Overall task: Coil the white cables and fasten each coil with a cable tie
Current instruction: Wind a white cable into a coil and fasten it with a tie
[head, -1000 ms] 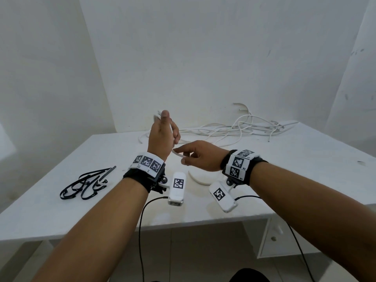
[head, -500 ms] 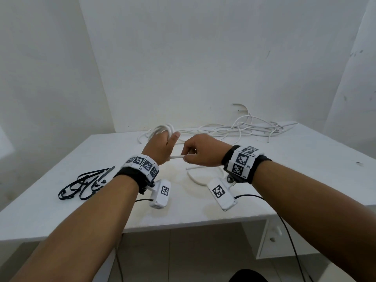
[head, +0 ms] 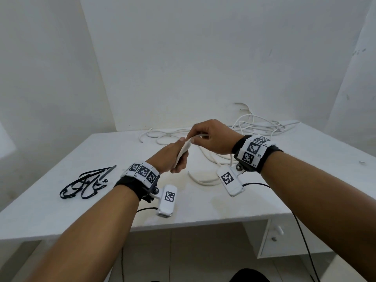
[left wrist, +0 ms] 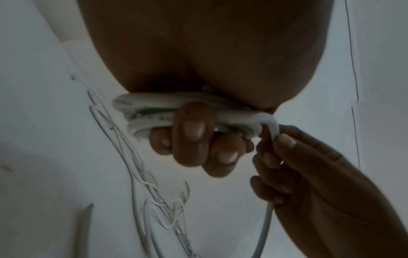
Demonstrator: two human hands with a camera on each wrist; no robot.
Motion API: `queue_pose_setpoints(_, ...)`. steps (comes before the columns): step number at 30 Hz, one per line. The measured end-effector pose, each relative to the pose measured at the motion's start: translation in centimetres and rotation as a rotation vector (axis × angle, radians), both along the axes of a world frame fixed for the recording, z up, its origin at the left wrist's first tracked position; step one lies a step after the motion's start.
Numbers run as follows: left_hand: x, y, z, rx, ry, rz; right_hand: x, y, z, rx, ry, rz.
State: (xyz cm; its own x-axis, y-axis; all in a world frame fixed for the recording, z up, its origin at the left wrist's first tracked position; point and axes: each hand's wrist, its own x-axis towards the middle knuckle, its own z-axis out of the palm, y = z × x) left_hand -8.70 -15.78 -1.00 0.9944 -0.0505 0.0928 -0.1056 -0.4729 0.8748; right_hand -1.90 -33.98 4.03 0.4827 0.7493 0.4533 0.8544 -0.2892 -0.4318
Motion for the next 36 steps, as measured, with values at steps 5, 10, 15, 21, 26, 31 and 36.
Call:
queue_pose_setpoints(5,-0.9,-0.7,0.1,-0.164,-0.023,-0.132,0.9,-0.6,0.2,0.14,0.14,-0.009)
queue_pose_setpoints(10,-1.6,-0.7,0.6,-0.377,-0.042,-0.195,1.6,-1.3,-0.1,0.203,0.239,-0.022)
queue_pose_setpoints(15,-2.4,-0.2,1.5,-0.597,-0.067,-0.226,3.2,-2.3,-0.8,0.276,0.31,-0.061)
queue_pose_setpoints(21,-2.3,-0.1,2.8,-0.812,-0.179,-0.223,3.1,-2.3,-2.6,0.214,0.315,-0.118)
queue_pose_setpoints(26,-1.5,-1.4,3.6,-0.839,-0.275,-0.099,1.3,-0.1,-3.6,0.056,0.179,-0.109)
queue_pose_setpoints(31,-1.1,-2.1,4.1,-0.927,-0.318,0.095,-0.4,1.6,-3.3,-0.13,0.09,-0.09)
queue_pose_setpoints(36,-0.4,-2.5,4.1,-0.877,-0.406,0.331,-1.6,3.1,-3.0,-0.391,-0.085,-0.196)
